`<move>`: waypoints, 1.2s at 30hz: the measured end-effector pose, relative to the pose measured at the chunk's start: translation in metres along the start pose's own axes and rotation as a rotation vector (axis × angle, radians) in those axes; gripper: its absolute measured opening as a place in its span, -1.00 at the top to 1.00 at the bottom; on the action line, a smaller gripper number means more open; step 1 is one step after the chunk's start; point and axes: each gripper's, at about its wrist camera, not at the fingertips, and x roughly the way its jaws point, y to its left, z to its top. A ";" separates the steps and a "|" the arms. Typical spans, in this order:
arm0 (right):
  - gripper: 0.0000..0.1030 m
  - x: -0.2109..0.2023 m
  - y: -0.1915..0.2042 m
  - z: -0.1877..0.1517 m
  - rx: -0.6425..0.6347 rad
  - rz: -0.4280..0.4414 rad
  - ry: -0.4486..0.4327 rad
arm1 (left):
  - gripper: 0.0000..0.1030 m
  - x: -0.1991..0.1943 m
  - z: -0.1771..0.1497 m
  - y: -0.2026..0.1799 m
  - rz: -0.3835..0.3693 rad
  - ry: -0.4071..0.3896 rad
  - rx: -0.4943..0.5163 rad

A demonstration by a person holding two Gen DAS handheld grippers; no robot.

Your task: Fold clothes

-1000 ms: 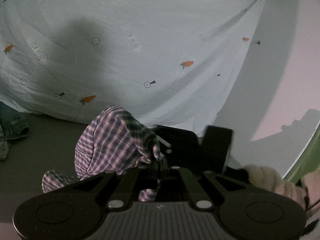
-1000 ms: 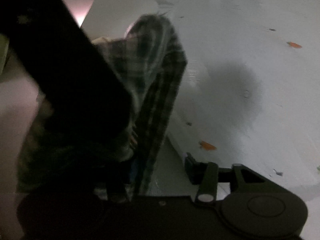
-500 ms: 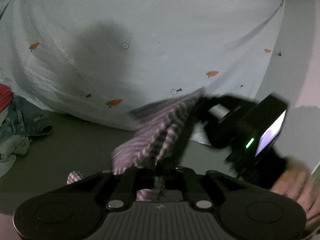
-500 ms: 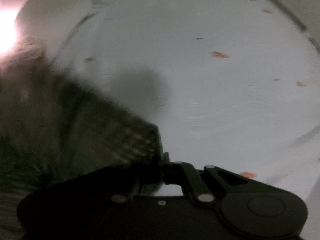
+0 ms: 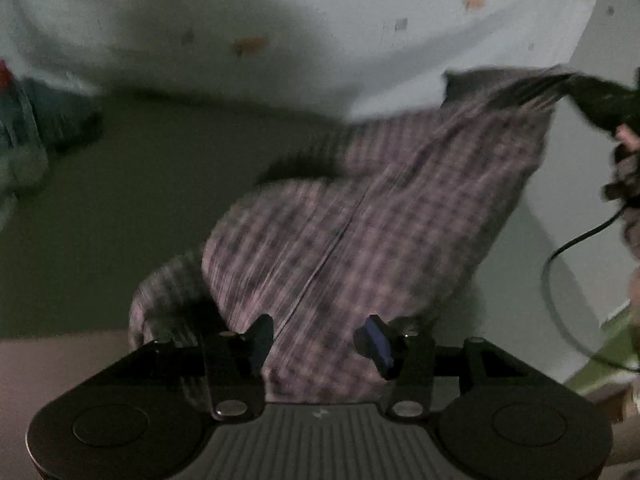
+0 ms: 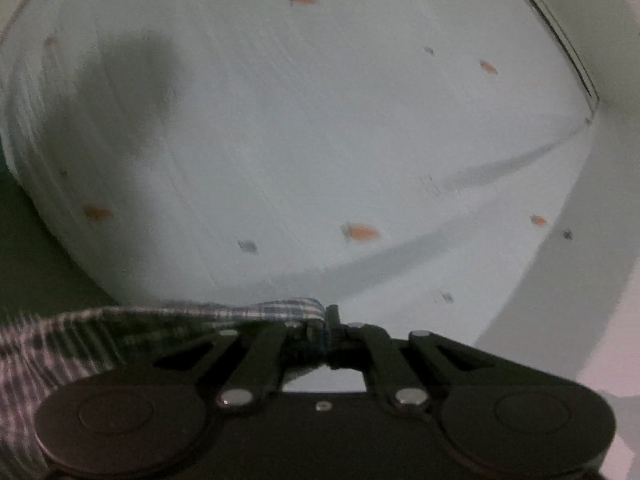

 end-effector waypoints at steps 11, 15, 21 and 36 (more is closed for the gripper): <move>0.05 0.010 0.012 -0.117 -0.178 0.107 0.382 | -0.39 0.061 -0.011 0.007 -0.050 0.248 0.004; -0.01 -0.007 0.027 -0.129 -0.163 0.248 0.384 | -0.46 0.061 -0.011 0.005 -0.044 0.270 0.018; -0.02 -0.010 0.057 -0.114 -0.179 0.494 0.286 | -0.47 0.061 -0.017 0.012 0.001 0.295 -0.004; -0.06 0.018 0.034 -0.113 -0.175 0.354 0.390 | -0.47 0.063 -0.015 0.023 0.057 0.310 -0.062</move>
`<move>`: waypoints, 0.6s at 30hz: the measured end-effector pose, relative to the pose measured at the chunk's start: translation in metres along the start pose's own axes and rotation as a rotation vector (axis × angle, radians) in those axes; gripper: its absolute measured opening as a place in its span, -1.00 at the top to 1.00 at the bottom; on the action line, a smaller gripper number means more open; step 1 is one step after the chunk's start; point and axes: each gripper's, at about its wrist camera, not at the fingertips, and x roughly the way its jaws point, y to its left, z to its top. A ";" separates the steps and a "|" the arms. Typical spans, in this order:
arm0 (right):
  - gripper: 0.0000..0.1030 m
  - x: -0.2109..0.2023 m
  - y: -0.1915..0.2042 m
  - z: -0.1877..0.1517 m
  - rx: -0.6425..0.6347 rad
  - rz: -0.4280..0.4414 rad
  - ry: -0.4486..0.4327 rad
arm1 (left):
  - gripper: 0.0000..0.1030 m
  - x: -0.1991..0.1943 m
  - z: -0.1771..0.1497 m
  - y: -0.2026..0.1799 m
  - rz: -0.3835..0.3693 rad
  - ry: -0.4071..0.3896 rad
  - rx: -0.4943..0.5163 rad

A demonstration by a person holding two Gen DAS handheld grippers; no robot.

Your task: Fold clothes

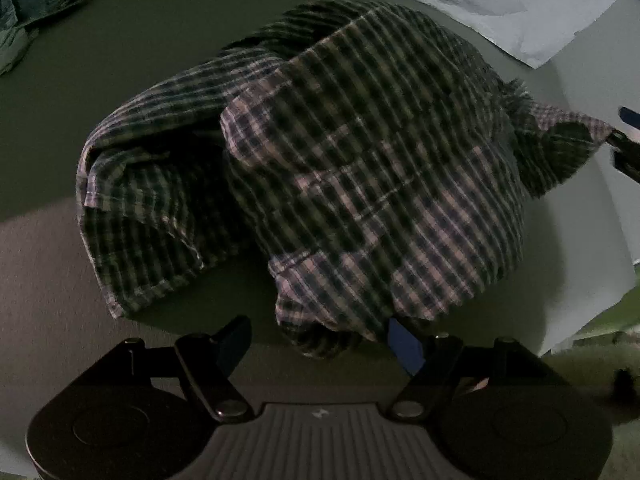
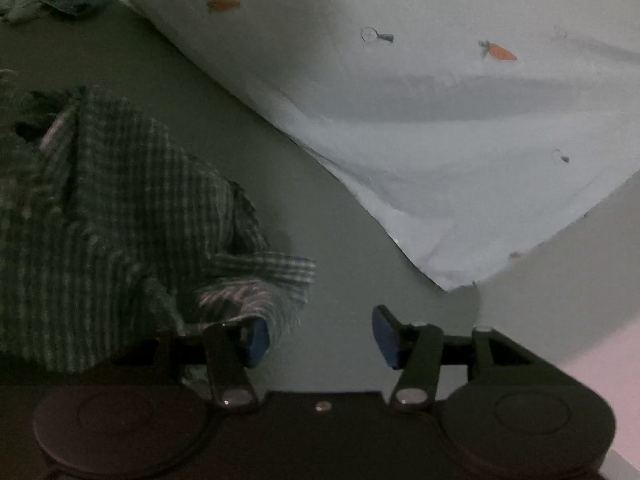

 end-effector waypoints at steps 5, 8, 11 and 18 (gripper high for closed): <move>-0.08 -0.033 -0.011 0.000 0.044 0.157 -0.093 | -0.48 0.006 -0.002 -0.009 0.006 -0.001 0.015; -0.08 -0.045 -0.018 -0.006 0.157 0.303 -0.116 | -0.48 0.008 0.005 -0.010 0.000 0.005 0.031; -0.08 -0.044 -0.016 -0.007 0.213 0.404 -0.134 | -0.48 0.009 0.009 -0.012 0.001 0.012 0.052; 0.03 -0.023 0.051 0.005 -0.173 0.411 -0.240 | -0.48 0.008 0.002 -0.016 0.029 -0.005 0.089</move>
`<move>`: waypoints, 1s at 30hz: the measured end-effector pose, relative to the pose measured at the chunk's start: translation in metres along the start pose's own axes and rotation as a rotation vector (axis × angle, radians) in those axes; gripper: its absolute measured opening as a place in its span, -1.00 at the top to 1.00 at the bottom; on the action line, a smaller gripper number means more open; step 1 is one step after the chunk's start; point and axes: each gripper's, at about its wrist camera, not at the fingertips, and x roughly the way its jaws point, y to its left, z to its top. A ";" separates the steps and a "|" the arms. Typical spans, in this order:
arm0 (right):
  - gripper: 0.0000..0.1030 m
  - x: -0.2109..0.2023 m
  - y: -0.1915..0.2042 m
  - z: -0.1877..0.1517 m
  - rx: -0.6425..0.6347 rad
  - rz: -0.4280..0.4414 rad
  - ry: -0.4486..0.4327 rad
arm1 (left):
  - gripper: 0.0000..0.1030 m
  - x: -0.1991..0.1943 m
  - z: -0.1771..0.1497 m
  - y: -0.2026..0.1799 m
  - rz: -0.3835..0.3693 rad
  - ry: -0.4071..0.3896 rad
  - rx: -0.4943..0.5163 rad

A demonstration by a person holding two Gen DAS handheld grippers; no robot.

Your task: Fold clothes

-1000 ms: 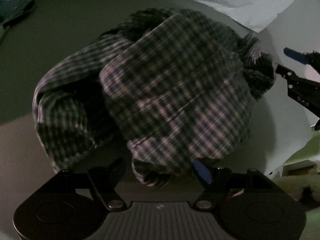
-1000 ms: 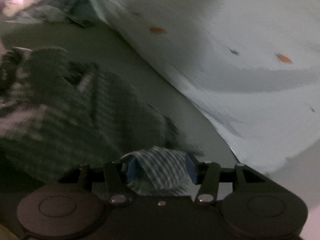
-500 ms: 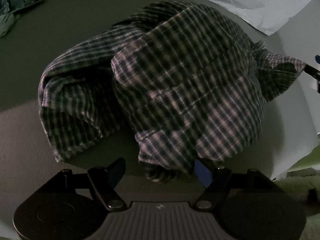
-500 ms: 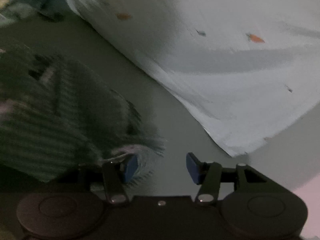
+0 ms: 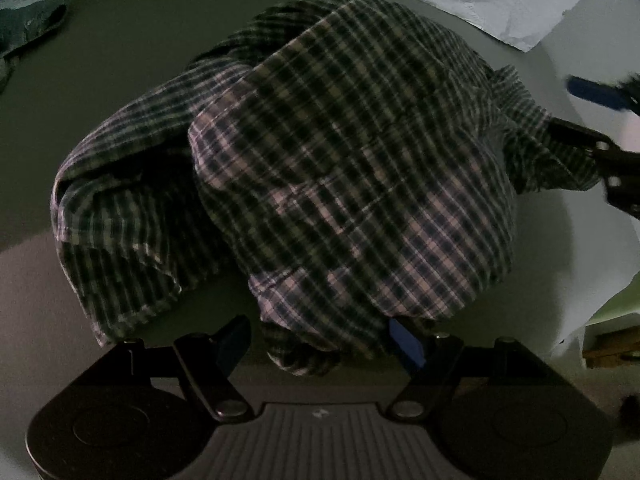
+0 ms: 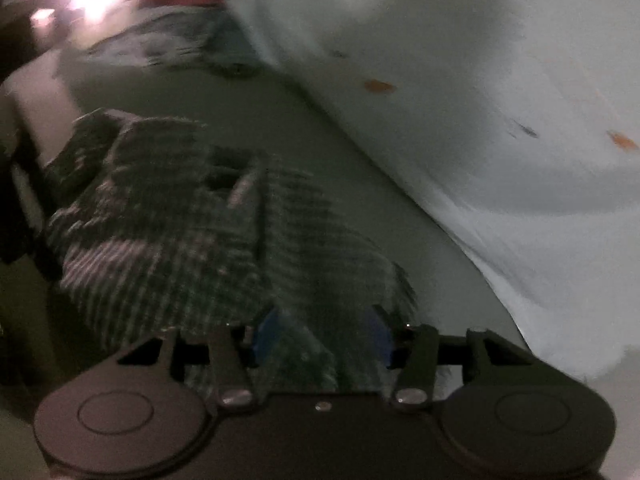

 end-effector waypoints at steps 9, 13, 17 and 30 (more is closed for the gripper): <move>-0.14 0.057 0.008 -0.012 -0.182 0.214 0.089 | -0.64 0.026 -0.003 -0.007 -0.006 -0.007 0.037; 0.37 0.071 0.021 -0.028 -0.254 0.172 0.175 | -0.60 0.026 -0.007 -0.018 0.042 -0.062 0.078; 0.91 0.057 0.030 -0.031 -0.238 0.077 0.150 | 0.39 0.026 -0.007 -0.040 0.184 -0.144 0.112; 0.97 -0.057 -0.005 0.044 -0.108 -0.580 -0.212 | 0.75 -0.128 0.087 -0.105 0.613 -0.853 0.279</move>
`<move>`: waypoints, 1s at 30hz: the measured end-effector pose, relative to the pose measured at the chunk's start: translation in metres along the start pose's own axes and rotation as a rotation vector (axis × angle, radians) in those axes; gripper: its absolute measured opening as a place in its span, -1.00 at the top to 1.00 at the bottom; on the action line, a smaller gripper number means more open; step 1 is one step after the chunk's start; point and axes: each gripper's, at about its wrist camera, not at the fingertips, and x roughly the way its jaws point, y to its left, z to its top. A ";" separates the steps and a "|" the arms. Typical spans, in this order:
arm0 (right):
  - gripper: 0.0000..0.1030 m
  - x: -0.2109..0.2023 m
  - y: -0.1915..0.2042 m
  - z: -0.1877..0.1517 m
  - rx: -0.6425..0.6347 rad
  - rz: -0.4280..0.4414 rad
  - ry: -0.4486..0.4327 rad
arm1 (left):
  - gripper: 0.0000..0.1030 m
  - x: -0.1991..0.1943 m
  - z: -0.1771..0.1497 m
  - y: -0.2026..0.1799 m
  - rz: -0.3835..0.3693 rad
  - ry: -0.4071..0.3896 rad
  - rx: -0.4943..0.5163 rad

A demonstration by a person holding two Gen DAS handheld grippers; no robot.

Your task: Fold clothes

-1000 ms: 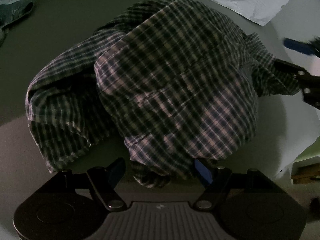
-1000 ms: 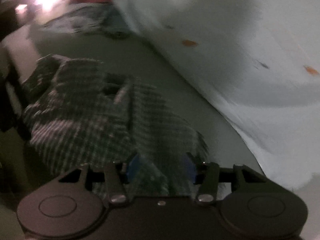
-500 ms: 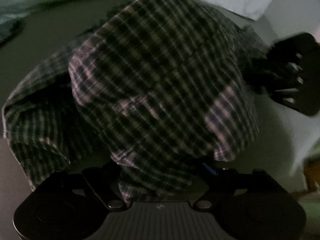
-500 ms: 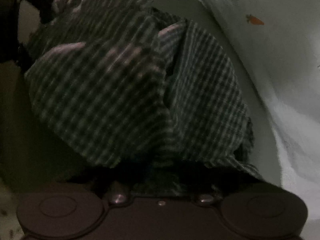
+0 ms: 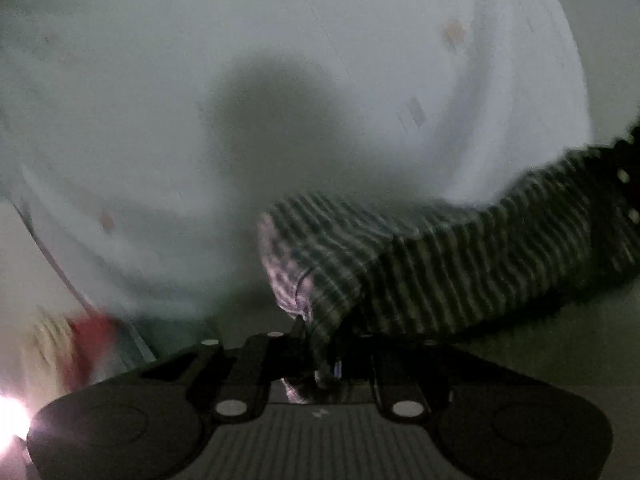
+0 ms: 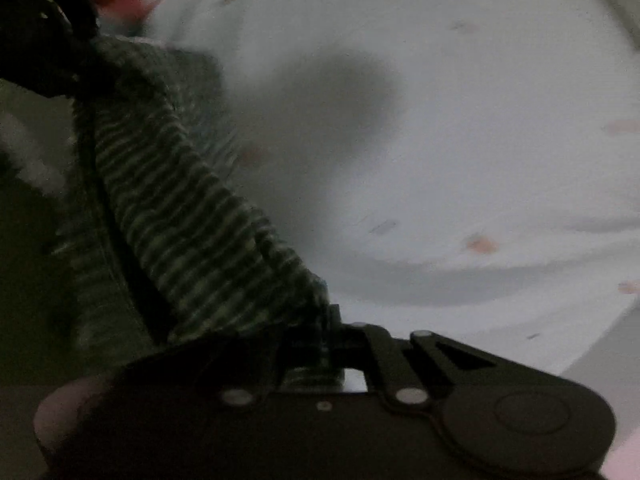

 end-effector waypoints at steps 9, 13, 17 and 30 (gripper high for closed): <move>0.97 -0.032 -0.119 0.098 0.262 -0.376 -0.272 | 0.77 -0.056 0.143 0.046 0.224 -0.557 -0.018; 0.97 -0.072 -0.160 0.125 0.321 -0.522 -0.412 | 0.77 -0.108 0.185 0.052 0.327 -0.793 0.013; 0.97 -0.111 -0.199 0.149 0.380 -0.636 -0.555 | 0.77 -0.152 0.212 0.055 0.375 -0.999 -0.002; 0.97 -0.225 -0.206 0.120 0.559 -0.534 -0.689 | 0.78 -0.202 0.162 0.055 0.208 -0.965 -0.050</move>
